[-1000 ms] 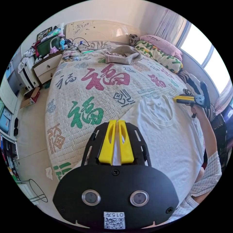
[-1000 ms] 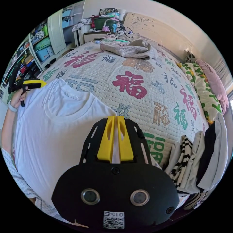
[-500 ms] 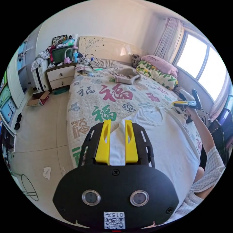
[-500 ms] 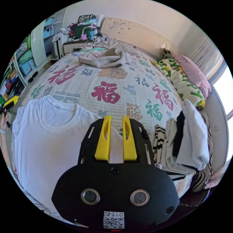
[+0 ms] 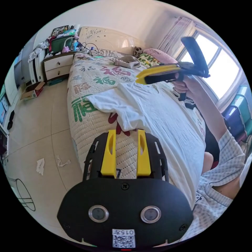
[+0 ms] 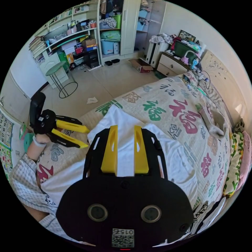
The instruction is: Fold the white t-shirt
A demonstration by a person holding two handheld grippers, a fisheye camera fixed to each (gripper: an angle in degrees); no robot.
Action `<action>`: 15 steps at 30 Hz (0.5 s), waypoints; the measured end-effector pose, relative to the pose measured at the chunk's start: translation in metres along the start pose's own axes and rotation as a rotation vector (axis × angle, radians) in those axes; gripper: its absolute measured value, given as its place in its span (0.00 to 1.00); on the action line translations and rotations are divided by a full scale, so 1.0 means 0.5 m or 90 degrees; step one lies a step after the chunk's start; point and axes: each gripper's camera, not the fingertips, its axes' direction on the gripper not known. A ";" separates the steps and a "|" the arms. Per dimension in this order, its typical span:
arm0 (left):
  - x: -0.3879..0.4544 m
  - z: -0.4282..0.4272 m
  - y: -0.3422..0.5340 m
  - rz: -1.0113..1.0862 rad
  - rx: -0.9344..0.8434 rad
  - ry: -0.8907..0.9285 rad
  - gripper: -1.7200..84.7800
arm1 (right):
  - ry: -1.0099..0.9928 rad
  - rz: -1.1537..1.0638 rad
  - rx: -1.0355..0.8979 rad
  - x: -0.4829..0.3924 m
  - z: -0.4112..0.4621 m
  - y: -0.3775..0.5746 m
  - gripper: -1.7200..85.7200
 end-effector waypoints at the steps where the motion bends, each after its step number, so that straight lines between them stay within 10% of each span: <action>1: 0.000 -0.001 0.010 0.001 0.008 -0.002 0.08 | -0.004 0.001 -0.023 -0.021 0.030 -0.038 0.14; 15: 0.005 -0.004 0.133 0.044 0.071 0.039 0.01 | 0.057 0.050 -0.126 -0.056 0.134 -0.133 0.04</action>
